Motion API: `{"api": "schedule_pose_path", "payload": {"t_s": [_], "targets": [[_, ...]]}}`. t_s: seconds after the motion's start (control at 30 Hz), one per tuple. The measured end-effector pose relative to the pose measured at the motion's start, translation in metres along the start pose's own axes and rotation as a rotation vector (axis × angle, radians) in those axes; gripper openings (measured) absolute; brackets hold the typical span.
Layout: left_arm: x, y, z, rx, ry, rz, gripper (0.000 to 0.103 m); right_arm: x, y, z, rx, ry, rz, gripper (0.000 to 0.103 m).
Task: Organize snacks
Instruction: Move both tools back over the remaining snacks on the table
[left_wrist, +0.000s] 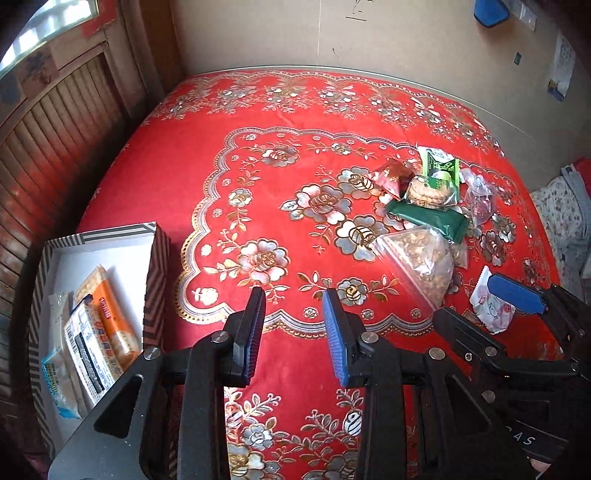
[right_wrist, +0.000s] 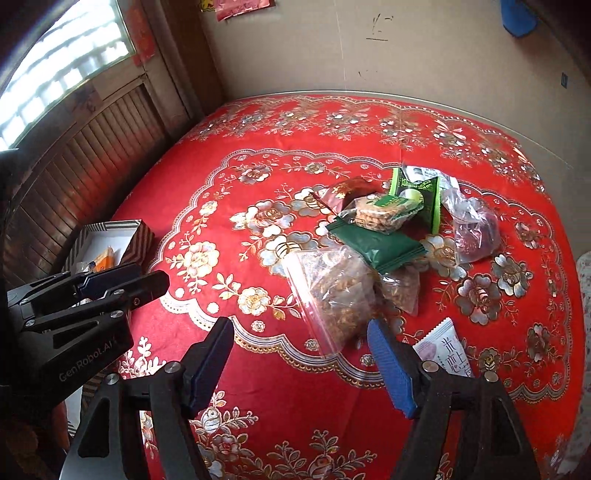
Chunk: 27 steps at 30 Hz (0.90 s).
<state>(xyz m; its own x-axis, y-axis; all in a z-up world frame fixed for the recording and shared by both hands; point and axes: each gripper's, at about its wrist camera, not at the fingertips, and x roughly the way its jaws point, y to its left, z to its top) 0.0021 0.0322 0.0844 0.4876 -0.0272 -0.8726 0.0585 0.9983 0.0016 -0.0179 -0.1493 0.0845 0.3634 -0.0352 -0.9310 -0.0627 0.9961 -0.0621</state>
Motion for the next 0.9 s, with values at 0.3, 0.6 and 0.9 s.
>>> {"api": "schedule_pose_path", "payload": {"t_s": [0.3, 0.6, 0.9], "targets": [[0.009, -0.034, 0.008, 0.04, 0.017, -0.027, 0.031, -0.007, -0.043, -0.008, 0.048, 0.008, -0.031, 0.074], [0.022, -0.046, 0.018, 0.029, 0.064, -0.069, 0.031, -0.013, -0.091, -0.021, 0.118, 0.017, -0.047, 0.075], [0.046, -0.075, 0.029, 0.007, 0.141, -0.196, 0.031, -0.015, -0.108, -0.028, 0.139, 0.018, -0.045, 0.076]]}}
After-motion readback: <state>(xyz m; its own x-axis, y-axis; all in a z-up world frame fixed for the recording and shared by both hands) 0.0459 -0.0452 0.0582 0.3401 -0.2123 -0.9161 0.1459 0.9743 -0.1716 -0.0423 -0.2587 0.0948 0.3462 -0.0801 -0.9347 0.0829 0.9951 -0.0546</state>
